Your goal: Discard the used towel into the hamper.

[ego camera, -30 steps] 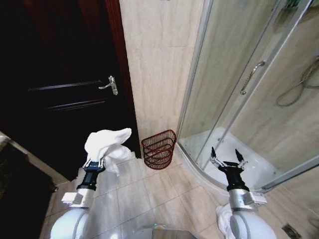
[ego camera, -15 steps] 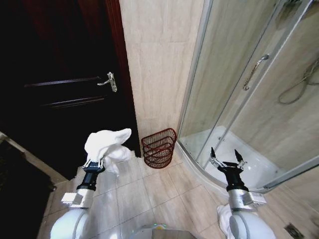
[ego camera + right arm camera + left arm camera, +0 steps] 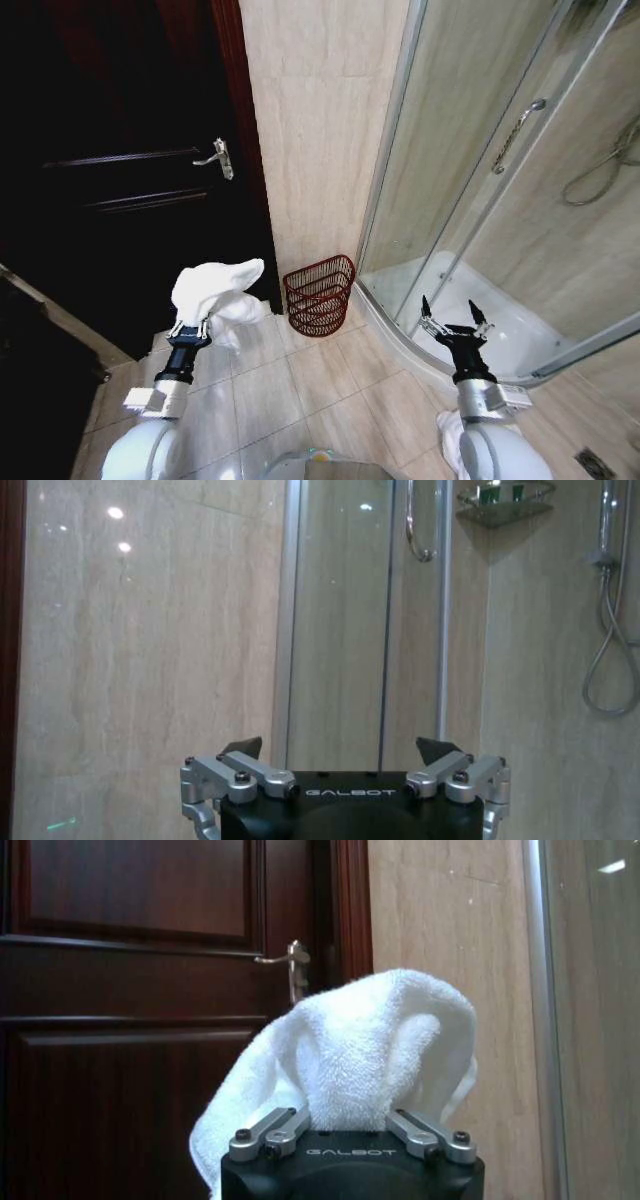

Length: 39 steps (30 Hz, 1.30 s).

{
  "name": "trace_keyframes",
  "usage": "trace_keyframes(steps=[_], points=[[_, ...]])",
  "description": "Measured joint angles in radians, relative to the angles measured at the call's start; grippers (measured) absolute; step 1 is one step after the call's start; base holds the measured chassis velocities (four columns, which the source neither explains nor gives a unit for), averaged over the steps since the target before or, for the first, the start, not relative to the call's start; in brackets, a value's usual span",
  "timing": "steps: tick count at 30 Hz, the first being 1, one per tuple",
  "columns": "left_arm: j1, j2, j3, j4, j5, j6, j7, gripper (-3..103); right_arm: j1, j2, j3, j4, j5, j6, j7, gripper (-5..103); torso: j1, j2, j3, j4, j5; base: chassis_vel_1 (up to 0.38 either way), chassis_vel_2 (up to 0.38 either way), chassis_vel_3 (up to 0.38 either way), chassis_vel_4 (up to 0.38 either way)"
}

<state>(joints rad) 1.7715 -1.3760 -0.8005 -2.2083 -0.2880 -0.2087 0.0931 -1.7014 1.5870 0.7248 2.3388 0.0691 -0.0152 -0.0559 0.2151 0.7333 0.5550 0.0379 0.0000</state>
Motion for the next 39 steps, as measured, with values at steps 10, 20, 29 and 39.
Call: trace_keyframes(steps=[10,20,29,39], points=[[-0.004,0.006,-0.001,0.021,-0.007,-0.009,0.003,14,0.001,0.005,-0.004,-0.011,-0.009,0.000,-0.002,100,-0.020,-0.045,-0.025,0.0000,0.0000,0.000,0.000,0.000,0.000],[-0.009,0.011,-0.001,0.034,-0.012,-0.013,0.010,14,0.004,0.005,-0.006,-0.012,-0.010,0.000,-0.002,100,-0.036,-0.083,-0.047,0.0000,-0.0001,0.000,0.000,0.000,0.000],[-0.007,0.010,0.000,0.045,-0.013,-0.024,0.018,14,0.002,0.005,-0.007,-0.017,-0.011,0.000,-0.002,100,-0.053,-0.123,-0.071,0.0000,0.0000,0.000,0.000,0.000,0.000],[-0.010,0.010,0.002,0.058,-0.014,-0.037,0.020,14,0.001,0.007,-0.009,-0.021,-0.015,0.003,-0.003,100,-0.071,-0.169,-0.098,0.0000,0.0000,0.000,0.000,0.000,0.000]])
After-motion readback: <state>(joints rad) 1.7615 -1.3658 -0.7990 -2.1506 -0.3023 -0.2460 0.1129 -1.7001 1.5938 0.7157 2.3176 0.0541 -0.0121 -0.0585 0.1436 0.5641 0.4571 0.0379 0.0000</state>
